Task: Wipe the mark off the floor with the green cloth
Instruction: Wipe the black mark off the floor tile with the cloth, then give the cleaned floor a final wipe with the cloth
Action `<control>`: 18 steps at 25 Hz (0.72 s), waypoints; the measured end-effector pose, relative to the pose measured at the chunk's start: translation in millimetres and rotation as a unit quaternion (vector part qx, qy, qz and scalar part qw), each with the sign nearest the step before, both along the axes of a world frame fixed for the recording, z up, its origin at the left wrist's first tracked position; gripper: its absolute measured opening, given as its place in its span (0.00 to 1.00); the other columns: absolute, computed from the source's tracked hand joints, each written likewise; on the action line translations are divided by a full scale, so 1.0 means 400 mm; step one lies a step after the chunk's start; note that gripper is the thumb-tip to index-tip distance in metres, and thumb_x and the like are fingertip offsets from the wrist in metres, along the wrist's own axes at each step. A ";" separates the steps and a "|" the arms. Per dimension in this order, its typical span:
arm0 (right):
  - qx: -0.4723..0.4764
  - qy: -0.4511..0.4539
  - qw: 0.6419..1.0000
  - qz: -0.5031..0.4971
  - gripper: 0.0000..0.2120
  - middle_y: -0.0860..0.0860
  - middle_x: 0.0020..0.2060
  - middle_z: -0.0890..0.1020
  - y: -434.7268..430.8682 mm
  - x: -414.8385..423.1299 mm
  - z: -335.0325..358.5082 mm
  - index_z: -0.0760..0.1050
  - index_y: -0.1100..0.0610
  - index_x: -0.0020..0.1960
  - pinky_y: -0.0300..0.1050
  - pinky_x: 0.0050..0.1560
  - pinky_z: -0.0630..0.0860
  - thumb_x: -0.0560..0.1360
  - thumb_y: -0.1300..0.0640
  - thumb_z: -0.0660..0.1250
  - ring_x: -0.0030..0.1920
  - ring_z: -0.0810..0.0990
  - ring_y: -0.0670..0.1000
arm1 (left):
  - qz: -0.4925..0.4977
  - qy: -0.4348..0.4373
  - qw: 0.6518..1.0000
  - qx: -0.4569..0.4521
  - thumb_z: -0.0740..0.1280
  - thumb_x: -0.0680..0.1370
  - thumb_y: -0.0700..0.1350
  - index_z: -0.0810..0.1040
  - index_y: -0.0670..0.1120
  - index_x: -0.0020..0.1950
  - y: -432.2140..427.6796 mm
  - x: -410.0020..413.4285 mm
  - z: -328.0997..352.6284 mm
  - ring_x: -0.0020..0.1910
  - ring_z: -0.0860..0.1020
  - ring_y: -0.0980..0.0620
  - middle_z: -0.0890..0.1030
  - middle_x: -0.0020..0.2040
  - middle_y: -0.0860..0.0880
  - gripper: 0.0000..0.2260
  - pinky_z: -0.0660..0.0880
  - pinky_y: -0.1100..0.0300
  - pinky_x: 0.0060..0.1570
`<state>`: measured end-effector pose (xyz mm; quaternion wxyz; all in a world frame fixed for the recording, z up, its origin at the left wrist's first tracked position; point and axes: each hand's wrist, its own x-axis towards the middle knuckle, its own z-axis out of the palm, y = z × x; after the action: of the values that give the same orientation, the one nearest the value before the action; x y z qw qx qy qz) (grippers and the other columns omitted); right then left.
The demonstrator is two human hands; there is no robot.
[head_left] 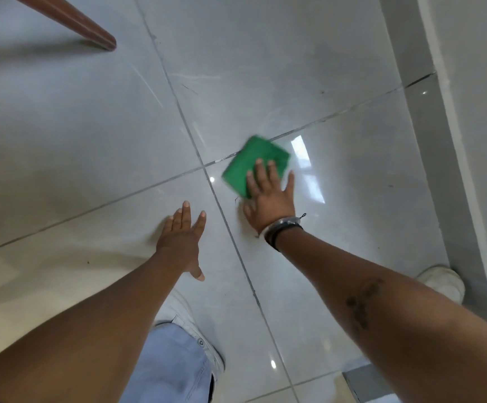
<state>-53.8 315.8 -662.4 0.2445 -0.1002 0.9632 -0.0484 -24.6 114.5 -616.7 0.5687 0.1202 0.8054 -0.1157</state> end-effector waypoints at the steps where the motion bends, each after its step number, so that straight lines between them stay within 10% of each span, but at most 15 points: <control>1: -0.009 0.010 0.990 0.139 0.29 0.57 0.77 0.60 0.024 0.038 0.004 0.61 0.55 0.75 0.71 0.71 0.49 0.76 0.48 0.61 0.76 0.56 0.62 | -0.003 -0.009 1.000 0.000 0.77 0.62 0.63 0.32 0.49 0.78 -0.005 -0.012 0.003 0.78 0.35 0.39 0.29 0.76 0.36 0.64 0.41 0.47 0.78; 7: 0.026 0.023 0.894 0.446 0.25 0.53 0.66 0.78 0.271 0.191 0.036 0.79 0.52 0.63 0.62 0.66 0.71 0.67 0.52 0.77 0.65 0.76 0.58 | 0.002 0.013 1.000 0.014 0.71 0.68 0.65 0.49 0.50 0.80 0.000 0.011 0.037 0.80 0.43 0.40 0.45 0.81 0.38 0.50 0.44 0.45 0.77; 14: 0.047 0.020 0.933 0.357 0.25 0.55 0.76 0.64 0.094 0.081 0.019 0.64 0.51 0.73 0.71 0.71 0.53 0.77 0.53 0.63 0.74 0.63 0.61 | 0.042 0.044 0.998 0.004 0.69 0.72 0.63 0.49 0.50 0.80 0.037 0.117 0.052 0.80 0.44 0.41 0.46 0.81 0.39 0.45 0.43 0.47 0.77; 18: 0.058 0.037 0.956 0.284 0.18 0.60 0.64 0.79 0.049 0.048 0.033 0.77 0.57 0.63 0.60 0.60 0.76 0.74 0.56 0.63 0.60 0.79 0.62 | 0.103 0.065 0.992 0.015 0.67 0.72 0.65 0.48 0.51 0.80 0.042 0.090 0.106 0.80 0.46 0.41 0.48 0.81 0.39 0.45 0.44 0.47 0.77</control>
<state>-34.7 335.5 -649.3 0.2174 -0.3574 0.9045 0.0830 11.4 131.4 -574.4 0.5221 0.0376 0.8504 -0.0524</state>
